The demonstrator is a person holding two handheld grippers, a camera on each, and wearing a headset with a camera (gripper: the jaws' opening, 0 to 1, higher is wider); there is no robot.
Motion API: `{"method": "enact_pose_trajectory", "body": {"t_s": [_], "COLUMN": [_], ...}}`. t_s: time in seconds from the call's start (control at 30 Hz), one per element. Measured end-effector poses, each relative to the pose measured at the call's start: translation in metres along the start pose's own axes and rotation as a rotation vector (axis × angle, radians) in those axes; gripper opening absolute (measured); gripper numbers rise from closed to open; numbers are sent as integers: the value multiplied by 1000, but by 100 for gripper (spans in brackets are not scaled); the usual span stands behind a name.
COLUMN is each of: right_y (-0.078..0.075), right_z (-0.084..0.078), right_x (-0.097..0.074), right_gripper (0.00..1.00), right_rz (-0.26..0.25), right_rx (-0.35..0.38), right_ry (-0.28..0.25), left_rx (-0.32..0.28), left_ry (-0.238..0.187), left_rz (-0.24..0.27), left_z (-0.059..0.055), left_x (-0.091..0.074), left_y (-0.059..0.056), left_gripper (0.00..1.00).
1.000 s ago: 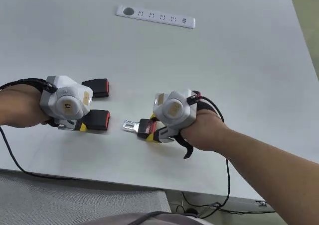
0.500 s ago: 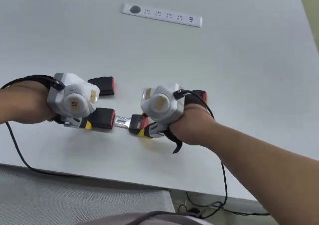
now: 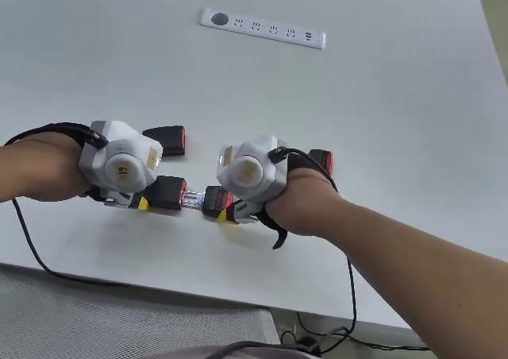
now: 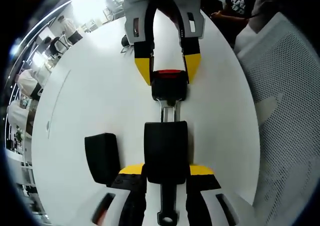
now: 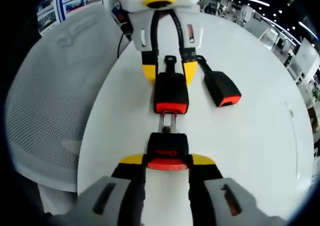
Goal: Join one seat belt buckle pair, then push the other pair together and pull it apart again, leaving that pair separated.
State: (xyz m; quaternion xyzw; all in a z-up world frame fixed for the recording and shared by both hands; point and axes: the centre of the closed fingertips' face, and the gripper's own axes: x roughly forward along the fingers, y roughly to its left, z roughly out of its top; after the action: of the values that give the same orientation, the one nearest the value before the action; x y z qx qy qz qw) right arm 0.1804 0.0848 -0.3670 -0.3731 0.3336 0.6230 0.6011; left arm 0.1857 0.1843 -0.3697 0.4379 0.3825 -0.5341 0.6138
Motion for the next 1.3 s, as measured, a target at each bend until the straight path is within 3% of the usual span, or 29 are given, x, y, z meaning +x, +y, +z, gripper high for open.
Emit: {"method": "enact_pose_trajectory", "body": {"t_s": [0.27,0.37,0.47,0.6,1.07,1.3], "right_y": [-1,-1,-3,-1,-1,2], "right_z": [8,8,9,11,24,26], "right_x": [5,7,7,8,14,15], "right_gripper": [31,31,31,31,30,30], "right_rz": [10,14,39,39,37,29], "right_rx": [10,-21,11,28,47,54], "right_ry": [-29,-33,-71,-82,-95,-96], "left_rx": [9,20,21,7,5,9], "left_ry": [-6,-17,-14,-15,-13,13], "left_rz": [-4,-6,-7,-12,-19,-26], "left_z": [0,0,0,1,2,7], "left_x": [0,0,0,1,2,-4], "left_y": [0,0,-1,-1,-3,-8], "left_gripper": [30,30,30,29,29,28]}}
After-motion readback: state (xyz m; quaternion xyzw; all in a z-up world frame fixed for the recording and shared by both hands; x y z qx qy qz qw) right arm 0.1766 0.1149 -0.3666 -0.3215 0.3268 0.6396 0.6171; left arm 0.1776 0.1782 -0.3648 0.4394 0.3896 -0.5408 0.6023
